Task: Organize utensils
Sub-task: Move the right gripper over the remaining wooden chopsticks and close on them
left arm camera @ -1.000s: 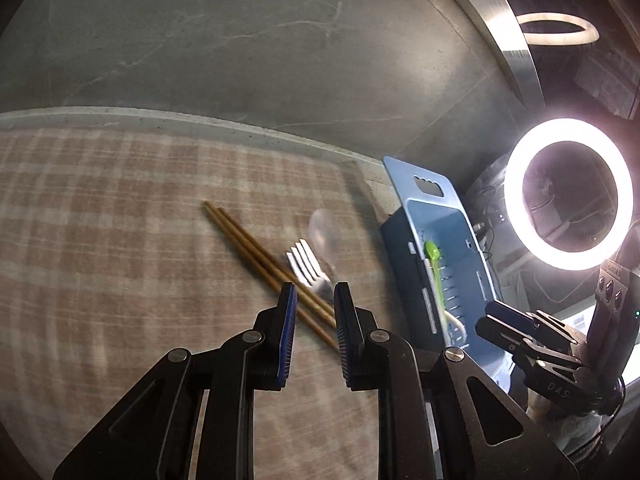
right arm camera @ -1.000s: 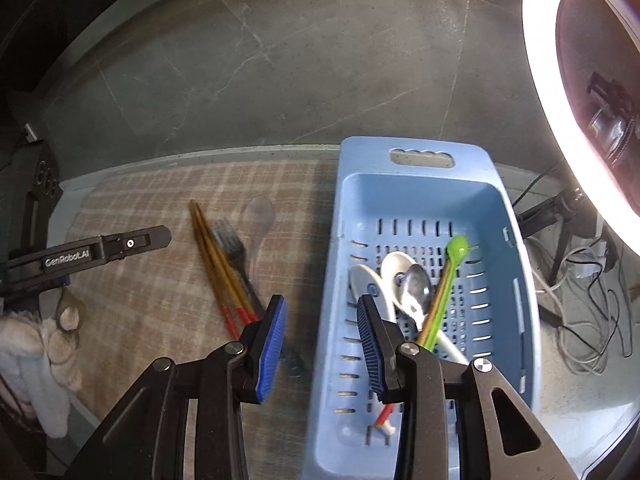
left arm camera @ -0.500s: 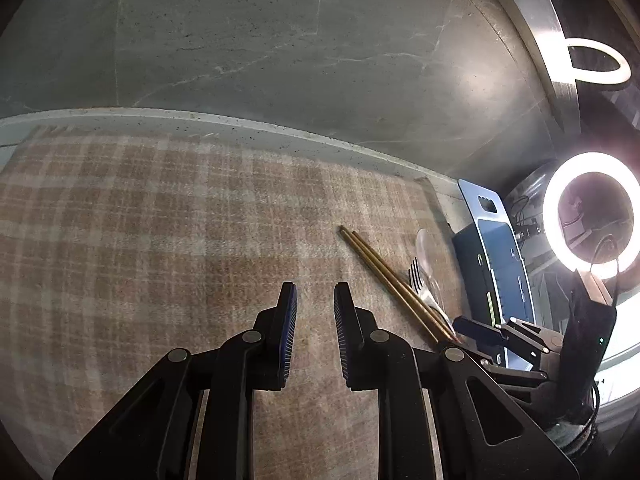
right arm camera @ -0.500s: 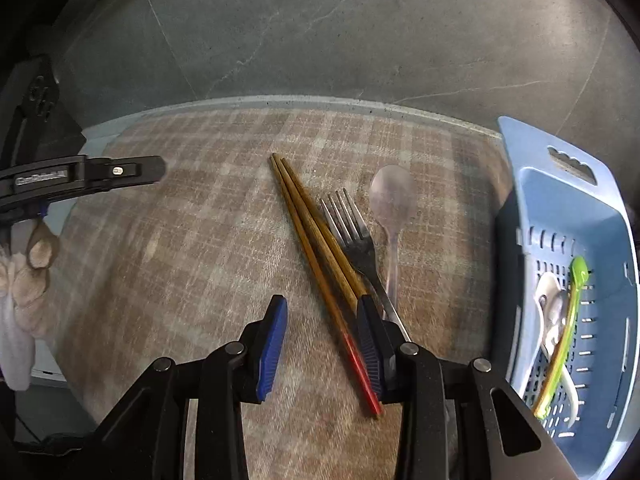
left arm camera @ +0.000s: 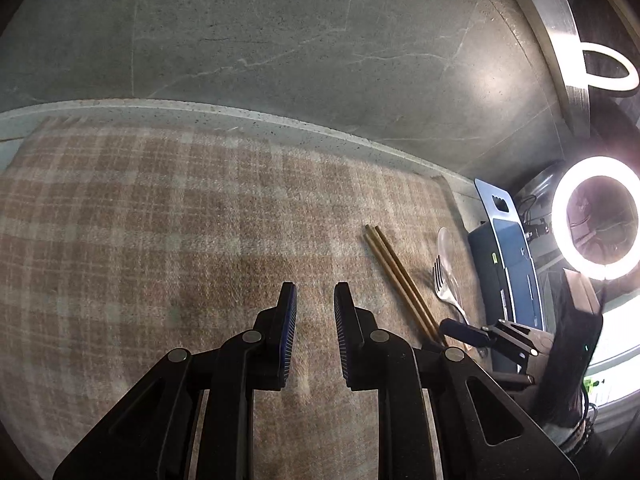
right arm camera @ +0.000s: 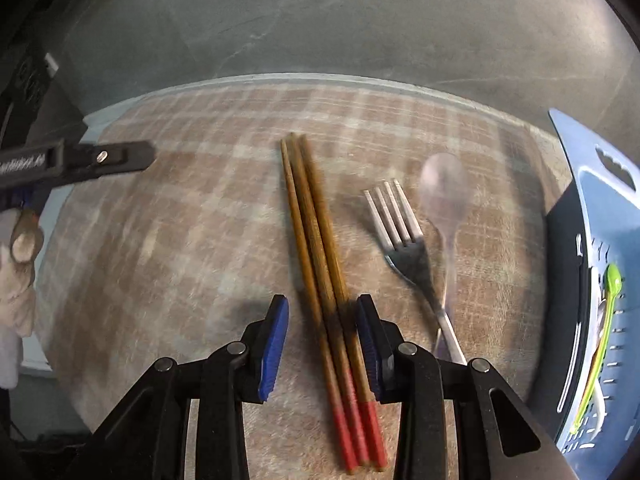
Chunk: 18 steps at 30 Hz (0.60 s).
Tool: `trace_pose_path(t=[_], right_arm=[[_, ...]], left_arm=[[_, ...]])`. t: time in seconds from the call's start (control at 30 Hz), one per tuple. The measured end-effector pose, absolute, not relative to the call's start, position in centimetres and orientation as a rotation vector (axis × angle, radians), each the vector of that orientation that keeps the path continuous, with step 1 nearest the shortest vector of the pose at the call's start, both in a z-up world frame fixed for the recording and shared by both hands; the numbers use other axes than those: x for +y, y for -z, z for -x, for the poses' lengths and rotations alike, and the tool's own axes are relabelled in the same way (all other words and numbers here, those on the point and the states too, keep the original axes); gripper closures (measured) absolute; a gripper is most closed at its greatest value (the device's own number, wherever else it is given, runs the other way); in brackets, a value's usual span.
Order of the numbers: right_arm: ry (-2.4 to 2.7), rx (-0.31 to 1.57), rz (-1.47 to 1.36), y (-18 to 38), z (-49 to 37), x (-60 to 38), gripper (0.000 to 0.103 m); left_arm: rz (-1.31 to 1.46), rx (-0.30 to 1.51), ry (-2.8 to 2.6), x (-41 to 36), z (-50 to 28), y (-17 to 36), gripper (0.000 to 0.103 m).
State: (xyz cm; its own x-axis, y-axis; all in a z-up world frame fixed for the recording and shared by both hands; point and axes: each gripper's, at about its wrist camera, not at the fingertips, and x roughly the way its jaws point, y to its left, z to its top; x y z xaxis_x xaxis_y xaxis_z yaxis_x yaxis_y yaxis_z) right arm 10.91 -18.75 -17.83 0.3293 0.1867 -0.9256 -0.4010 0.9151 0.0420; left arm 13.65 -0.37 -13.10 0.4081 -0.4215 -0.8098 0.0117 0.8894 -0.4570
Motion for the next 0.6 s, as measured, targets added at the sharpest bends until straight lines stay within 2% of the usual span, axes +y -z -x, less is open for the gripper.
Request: trace_pose_path(t=[0.13, 0.2, 0.23, 0.6], right_arm=[[-0.449, 1.154, 0.147, 16.5, -10.1, -18.8, 0.072], [-0.478, 1.179, 0.142, 16.7, -10.1, -18.5, 0.083], [-0.486, 1.200, 0.137, 17.1, -10.2, -18.4, 0.085], [-0.483, 1.276, 0.097, 18.8, -10.3, -19.8, 0.085]], left_arm=[[0.410, 1.124, 0.290, -0.8, -14.0, 13.5, 0.086], [0.406, 1.123, 0.295, -1.2, -14.3, 13.8, 0.086], [0.404, 1.124, 0.298, -1.4, -14.3, 13.9, 0.086], [0.382, 1.144, 0.336, -3.5, -14.8, 14.2, 0.086]])
